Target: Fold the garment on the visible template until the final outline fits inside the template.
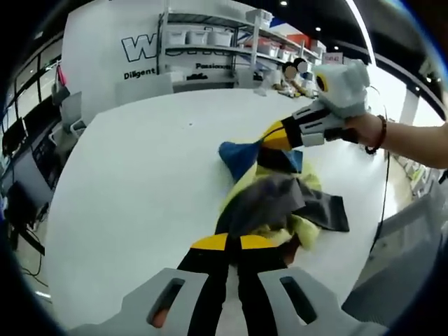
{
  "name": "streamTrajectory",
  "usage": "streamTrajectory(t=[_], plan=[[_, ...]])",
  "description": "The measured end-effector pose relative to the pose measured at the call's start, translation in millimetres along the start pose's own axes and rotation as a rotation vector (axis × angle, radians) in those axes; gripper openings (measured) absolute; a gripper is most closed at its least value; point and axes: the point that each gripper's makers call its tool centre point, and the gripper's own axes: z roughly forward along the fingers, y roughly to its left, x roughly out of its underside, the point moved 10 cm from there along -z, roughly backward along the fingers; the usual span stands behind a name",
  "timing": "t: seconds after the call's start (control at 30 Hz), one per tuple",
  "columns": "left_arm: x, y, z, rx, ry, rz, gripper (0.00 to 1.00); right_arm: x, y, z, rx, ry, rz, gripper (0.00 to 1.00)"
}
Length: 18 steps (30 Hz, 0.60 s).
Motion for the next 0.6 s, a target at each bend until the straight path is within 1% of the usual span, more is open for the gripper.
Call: streamTrajectory(t=[0.17, 0.23, 0.3, 0.33, 0.4, 0.47, 0.6], plan=[[-5.4, 0.3, -4, 0.005, -0.028, -0.014, 0.04, -2.1, -6, -9, 0.028, -0.008, 0.0, 0.0], [-7.0, -0.4, -5, -0.001, -0.031, -0.008, 0.04, -2.4, -8, -12, 0.048, -0.015, 0.005, 0.0], [-7.8, 0.1, -6, -0.007, -0.032, -0.003, 0.04, -3.4, -14, -19, 0.091, -0.025, 0.015, 0.0], [-8.0, 1.2, -8, -0.013, -0.033, -0.001, 0.04, -3.7, -16, -21, 0.1, -0.03, 0.026, 0.0], [-8.3, 3.3, -10, -0.021, -0.036, -0.014, 0.04, -4.1, -21, -26, 0.113, -0.042, 0.046, 0.0], [-10.3, 5.5, -15, -0.025, -0.06, -0.057, 0.03, -2.9, -27, -32, 0.133, -0.048, 0.062, 0.0], [-13.2, 6.7, -18, -0.032, -0.07, -0.052, 0.03, 0.7, -31, -39, 0.159, -0.042, 0.067, 0.0]])
